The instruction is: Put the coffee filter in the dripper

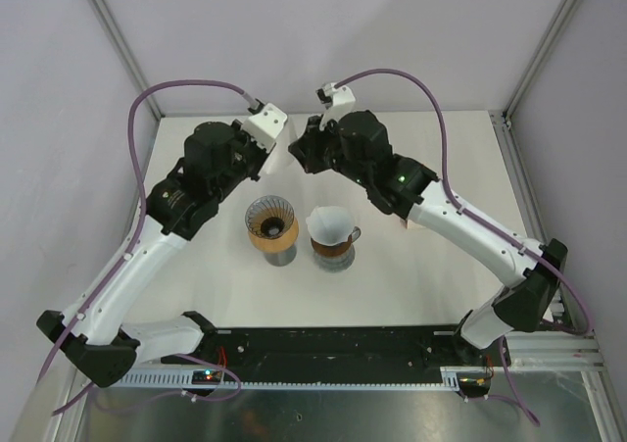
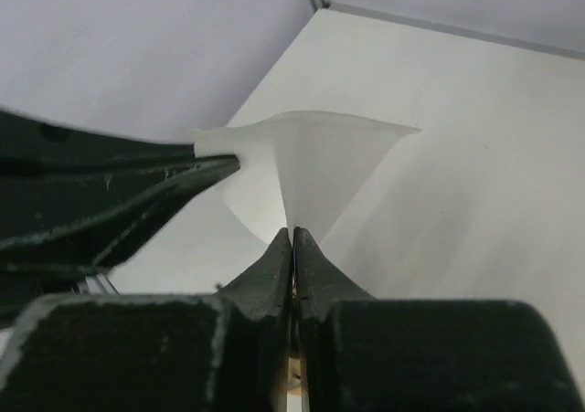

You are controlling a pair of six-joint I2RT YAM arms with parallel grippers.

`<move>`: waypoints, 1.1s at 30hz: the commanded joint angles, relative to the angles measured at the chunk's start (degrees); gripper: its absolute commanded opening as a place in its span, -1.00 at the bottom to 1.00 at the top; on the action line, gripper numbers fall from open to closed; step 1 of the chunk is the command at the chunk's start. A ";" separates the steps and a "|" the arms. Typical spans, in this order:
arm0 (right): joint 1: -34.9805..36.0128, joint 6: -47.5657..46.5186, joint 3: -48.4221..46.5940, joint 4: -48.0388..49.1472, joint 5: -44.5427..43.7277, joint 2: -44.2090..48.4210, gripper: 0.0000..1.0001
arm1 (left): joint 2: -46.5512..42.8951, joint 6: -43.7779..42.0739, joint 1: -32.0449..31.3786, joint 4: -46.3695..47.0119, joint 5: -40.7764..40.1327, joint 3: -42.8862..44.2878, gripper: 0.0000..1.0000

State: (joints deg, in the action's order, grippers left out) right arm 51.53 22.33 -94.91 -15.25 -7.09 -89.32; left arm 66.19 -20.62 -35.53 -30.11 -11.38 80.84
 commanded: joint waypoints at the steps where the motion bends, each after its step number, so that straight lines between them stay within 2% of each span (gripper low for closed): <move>1: -0.16 -10.18 2.66 3.31 11.06 4.48 -0.70 | -2.26 -1.50 -0.30 -0.52 3.21 -0.50 -1.00; 5: 0.71 -25.71 10.44 6.73 13.20 12.18 -0.07 | -2.98 -1.94 -0.14 -6.48 12.17 0.66 -1.00; 7: 1.54 -35.96 14.25 6.22 16.62 16.95 0.16 | -3.15 -2.09 -0.15 -9.67 15.86 1.74 -1.00; 11: 5.71 -58.52 18.25 -0.69 22.54 24.74 0.53 | -3.55 -3.82 -0.13 -14.90 19.74 3.23 -0.99; 14: 11.87 -72.60 19.46 -3.97 18.69 26.84 0.74 | -3.41 -5.20 -0.26 -17.73 21.08 4.05 -1.00; 17: 18.68 -85.39 19.38 -7.22 10.15 25.01 0.78 | -3.10 -5.78 -0.54 -19.78 22.24 5.02 -1.00; 19: 21.53 -90.63 18.13 -10.01 4.19 22.40 0.77 | -2.94 -5.97 -0.65 -20.88 23.19 5.69 -1.00; 24: 23.62 -95.60 11.42 -18.06 -2.61 15.44 0.72 | -2.30 -6.52 -1.01 -23.44 23.60 6.90 -1.00; 33: 23.76 -99.29 4.41 -21.55 -10.67 5.68 0.67 | -1.66 -6.88 -1.46 -25.10 23.80 7.12 -0.99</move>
State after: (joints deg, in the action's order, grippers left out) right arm 75.26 -73.36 -86.46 -35.62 -11.38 -82.48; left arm 64.55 -26.11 -36.36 -54.28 11.31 85.76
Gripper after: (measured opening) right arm 0.849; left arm 0.006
